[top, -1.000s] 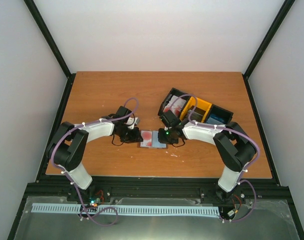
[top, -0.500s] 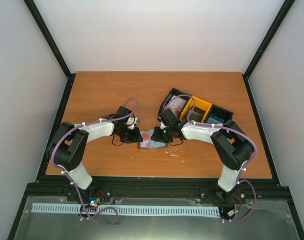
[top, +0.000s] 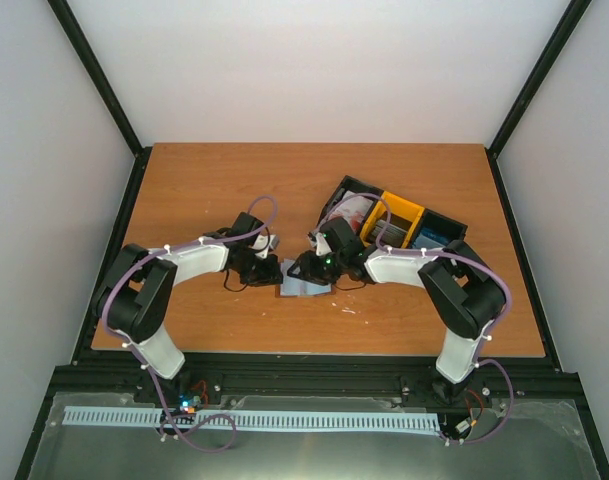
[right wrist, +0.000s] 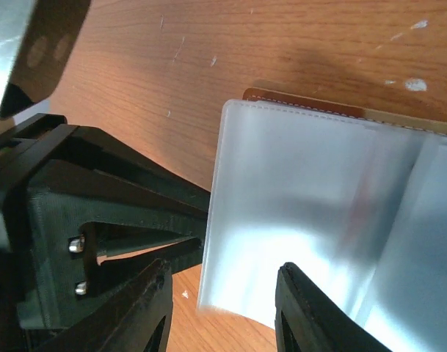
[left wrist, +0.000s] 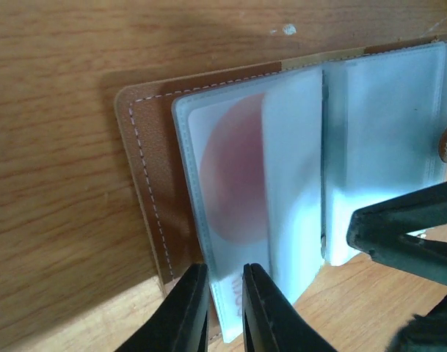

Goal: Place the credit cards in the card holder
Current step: Insert the credit card into the card holder.

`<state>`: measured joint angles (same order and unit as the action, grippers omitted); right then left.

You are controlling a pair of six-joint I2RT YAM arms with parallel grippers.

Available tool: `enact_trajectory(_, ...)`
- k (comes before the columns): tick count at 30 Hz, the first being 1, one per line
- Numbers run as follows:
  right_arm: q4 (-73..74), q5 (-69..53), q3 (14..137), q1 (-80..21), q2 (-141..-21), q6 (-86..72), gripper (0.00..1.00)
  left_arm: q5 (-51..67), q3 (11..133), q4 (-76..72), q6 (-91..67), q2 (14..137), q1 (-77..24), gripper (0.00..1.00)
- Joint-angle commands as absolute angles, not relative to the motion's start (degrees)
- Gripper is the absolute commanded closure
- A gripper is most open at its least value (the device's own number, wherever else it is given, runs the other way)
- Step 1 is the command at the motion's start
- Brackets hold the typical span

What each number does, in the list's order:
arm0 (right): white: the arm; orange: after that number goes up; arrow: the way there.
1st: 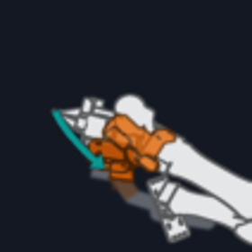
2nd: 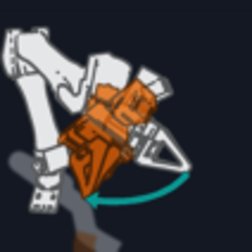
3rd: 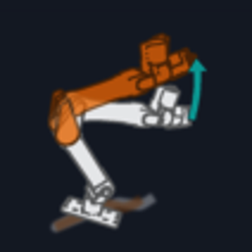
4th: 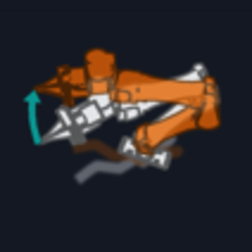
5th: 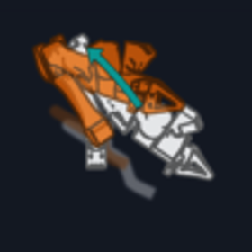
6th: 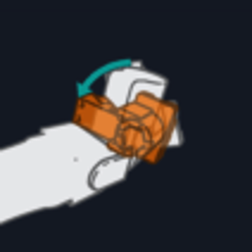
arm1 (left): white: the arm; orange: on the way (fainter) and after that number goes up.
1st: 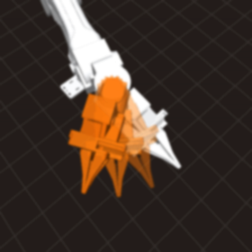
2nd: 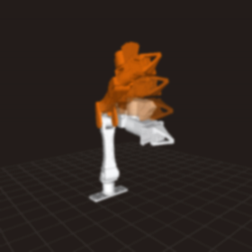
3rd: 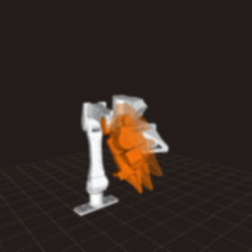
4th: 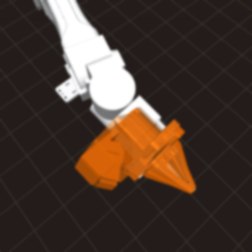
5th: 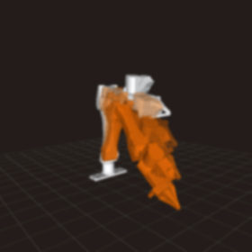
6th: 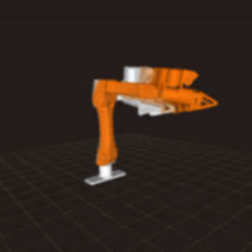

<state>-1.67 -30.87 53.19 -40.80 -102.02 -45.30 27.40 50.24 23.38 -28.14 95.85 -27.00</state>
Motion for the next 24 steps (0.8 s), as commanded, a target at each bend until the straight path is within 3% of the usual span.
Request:
enact_trajectory(1, -4.1, -32.6, 53.8, -40.6, -103.9, -45.4, 0.61, 25.5, 50.6, 24.0, -29.4, 92.9, -27.1, 0.85)
enact_trajectory(7, 0.8, -28.0, 55.4, -40.6, -103.7, -43.9, 0.65, 21.8, 51.4, 24.8, -30.6, 87.5, -27.0, 0.86)
enact_trajectory(18, 9.7, -18.1, 56.9, -40.3, -98.6, -42.0, 0.71, 28.2, 51.3, 21.8, -28.1, 86.1, -27.1, 0.84)
enact_trajectory(24, 20.4, -10.1, 63.6, -35.9, -90.8, -33.5, 0.71, 26.2, 50.6, 17.9, -29.7, 79.0, -27.0, 0.64)
